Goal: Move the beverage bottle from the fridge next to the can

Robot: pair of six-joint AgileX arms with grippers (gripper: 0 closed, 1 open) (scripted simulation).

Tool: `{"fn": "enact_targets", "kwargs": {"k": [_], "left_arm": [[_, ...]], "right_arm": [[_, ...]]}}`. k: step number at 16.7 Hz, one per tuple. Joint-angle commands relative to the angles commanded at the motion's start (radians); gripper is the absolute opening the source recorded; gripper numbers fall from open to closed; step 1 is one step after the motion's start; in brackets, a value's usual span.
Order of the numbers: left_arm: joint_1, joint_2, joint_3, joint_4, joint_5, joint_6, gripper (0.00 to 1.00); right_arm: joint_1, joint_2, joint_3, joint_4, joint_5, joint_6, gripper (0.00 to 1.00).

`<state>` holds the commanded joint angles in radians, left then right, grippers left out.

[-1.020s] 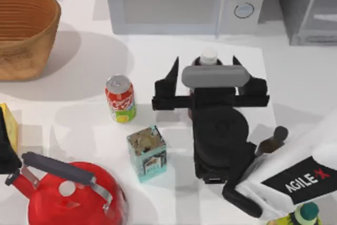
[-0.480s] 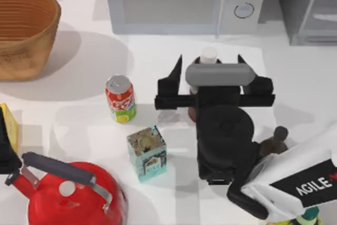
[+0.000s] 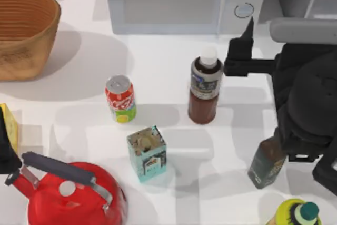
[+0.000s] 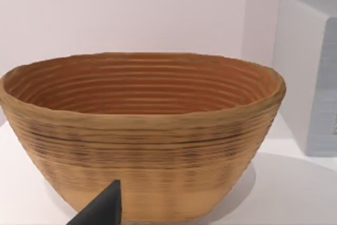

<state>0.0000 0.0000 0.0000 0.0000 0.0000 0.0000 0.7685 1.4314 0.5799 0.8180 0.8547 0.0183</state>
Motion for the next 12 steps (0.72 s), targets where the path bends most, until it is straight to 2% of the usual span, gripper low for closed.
{"fn": "enact_targets", "kwargs": {"k": [5, 12], "left_arm": [[0.0, 0.0, 0.0, 0.0, 0.0, 0.0, 1.0], [0.0, 0.0, 0.0, 0.0, 0.0, 0.0, 1.0]], "right_arm": [[-0.209, -0.517, -0.187, -0.311, -0.206, 0.001, 1.0], [-0.583, -1.187, -0.468, -0.704, -0.647, -0.01, 1.0]]}}
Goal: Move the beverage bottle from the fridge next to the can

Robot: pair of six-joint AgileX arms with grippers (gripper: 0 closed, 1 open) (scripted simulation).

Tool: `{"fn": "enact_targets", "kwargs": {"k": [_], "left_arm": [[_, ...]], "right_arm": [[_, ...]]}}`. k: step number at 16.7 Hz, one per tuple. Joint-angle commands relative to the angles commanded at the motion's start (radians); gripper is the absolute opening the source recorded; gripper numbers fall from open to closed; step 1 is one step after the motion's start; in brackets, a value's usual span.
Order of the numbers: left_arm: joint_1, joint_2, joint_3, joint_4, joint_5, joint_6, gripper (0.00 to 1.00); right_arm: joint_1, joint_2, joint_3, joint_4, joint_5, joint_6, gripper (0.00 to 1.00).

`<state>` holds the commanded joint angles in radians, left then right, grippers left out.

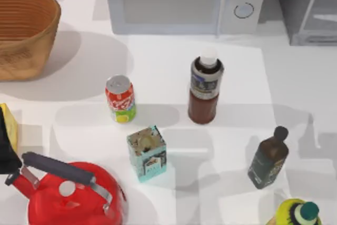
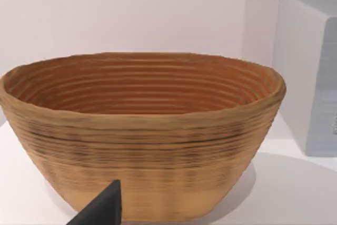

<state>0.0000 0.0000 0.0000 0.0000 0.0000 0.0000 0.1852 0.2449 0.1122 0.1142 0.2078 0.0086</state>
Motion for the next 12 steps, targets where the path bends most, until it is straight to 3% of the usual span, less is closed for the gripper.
{"fn": "enact_targets", "kwargs": {"k": [5, 12], "left_arm": [[0.0, 0.0, 0.0, 0.0, 0.0, 0.0, 1.0], [0.0, 0.0, 0.0, 0.0, 0.0, 0.0, 1.0]], "right_arm": [[-0.172, -0.226, -0.106, -0.11, -0.192, -0.008, 1.0], [-0.182, -0.242, -0.108, -0.114, -0.206, -0.008, 1.0]]}}
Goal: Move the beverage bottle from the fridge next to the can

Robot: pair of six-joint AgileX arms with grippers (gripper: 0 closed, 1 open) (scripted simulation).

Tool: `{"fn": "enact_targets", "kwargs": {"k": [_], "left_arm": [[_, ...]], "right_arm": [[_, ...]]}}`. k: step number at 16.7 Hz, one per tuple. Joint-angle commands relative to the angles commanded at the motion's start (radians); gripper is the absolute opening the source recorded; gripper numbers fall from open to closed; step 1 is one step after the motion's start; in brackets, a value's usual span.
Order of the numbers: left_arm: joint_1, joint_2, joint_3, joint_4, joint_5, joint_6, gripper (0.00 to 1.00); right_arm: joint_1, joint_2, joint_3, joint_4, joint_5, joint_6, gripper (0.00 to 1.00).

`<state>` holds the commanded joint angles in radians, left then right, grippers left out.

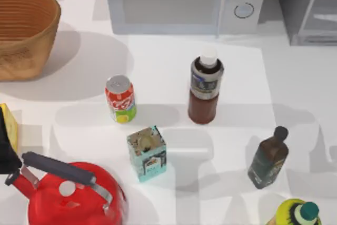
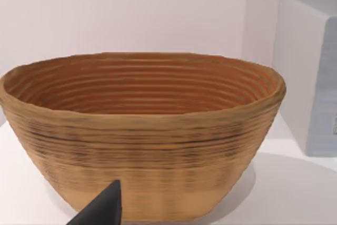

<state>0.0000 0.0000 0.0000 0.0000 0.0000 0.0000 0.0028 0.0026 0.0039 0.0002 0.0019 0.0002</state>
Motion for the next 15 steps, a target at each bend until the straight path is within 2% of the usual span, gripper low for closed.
{"fn": "enact_targets", "kwargs": {"k": [3, 6, 15], "left_arm": [[0.0, 0.0, 0.0, 0.0, 0.0, 0.0, 1.0], [0.0, 0.0, 0.0, 0.0, 0.0, 0.0, 1.0], [0.0, 0.0, 0.0, 0.0, 0.0, 0.0, 1.0]], "right_arm": [[-0.001, -0.051, 0.042, -0.065, 0.001, -0.001, 1.0], [-0.001, -0.152, 0.126, -0.225, 0.0, -0.002, 1.0], [-0.003, -0.565, 0.464, -1.016, -0.002, -0.005, 1.0]]}}
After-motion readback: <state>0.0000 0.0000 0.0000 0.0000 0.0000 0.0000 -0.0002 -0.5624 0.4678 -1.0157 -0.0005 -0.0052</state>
